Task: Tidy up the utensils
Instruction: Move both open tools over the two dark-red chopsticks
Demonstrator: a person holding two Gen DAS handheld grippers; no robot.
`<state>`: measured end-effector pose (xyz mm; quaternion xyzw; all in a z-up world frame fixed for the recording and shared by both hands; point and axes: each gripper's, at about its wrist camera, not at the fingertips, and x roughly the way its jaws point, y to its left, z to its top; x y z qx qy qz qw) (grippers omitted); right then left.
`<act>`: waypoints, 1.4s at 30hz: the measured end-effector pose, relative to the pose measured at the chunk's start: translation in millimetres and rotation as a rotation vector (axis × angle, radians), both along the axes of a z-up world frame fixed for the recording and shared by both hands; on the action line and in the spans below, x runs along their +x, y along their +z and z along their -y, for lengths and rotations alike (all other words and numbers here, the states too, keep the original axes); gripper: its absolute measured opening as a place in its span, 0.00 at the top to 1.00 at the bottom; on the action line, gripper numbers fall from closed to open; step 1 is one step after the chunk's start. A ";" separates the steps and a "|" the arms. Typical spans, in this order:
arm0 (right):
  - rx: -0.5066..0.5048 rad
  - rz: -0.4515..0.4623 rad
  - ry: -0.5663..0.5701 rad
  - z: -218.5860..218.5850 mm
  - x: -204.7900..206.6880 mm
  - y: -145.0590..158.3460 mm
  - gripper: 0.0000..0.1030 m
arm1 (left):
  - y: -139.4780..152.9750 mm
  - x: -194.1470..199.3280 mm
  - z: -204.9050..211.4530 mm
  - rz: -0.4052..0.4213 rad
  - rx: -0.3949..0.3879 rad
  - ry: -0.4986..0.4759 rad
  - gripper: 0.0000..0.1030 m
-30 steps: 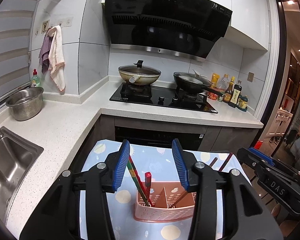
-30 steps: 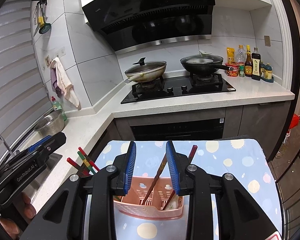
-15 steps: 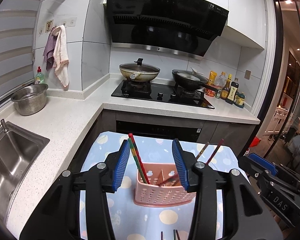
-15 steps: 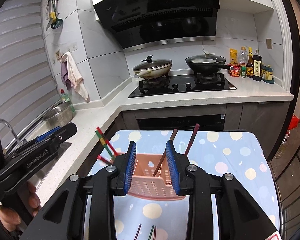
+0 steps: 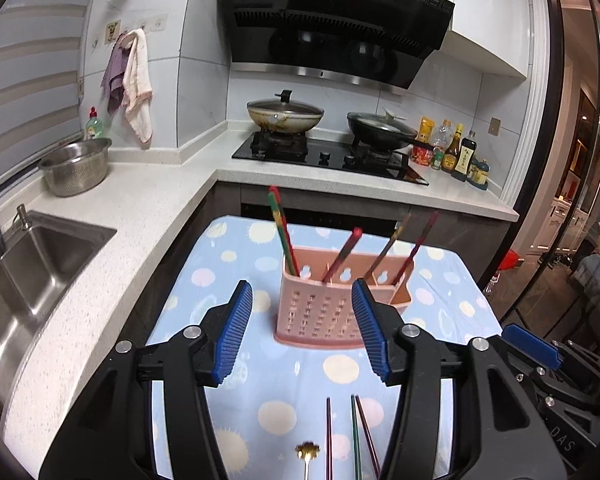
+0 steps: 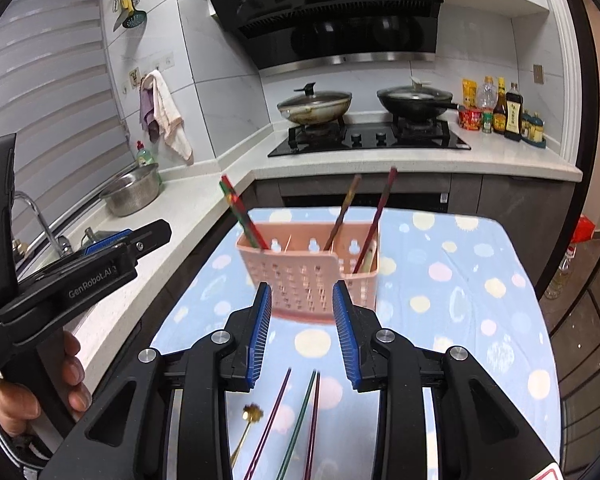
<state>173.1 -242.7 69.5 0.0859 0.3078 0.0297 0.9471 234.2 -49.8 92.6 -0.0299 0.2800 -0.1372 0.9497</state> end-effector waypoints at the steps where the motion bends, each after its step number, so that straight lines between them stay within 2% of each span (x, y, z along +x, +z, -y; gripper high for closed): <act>1: 0.000 -0.010 0.000 -0.5 -4.9 -4.6 0.69 | -4.5 -4.2 -1.3 -0.011 0.002 0.001 0.52; 14: -0.015 -0.129 -0.009 -5.3 -51.6 -58.9 0.69 | -59.6 -42.5 -9.4 -0.135 0.024 0.002 0.52; 32: -0.001 -0.376 0.033 -20.9 -102.6 -162.0 0.69 | -161.8 -100.3 -30.2 -0.354 0.114 0.000 0.52; 42: -0.003 -0.434 0.058 -28.4 -106.0 -183.2 0.69 | -189.7 -122.2 -26.5 -0.422 0.125 -0.034 0.52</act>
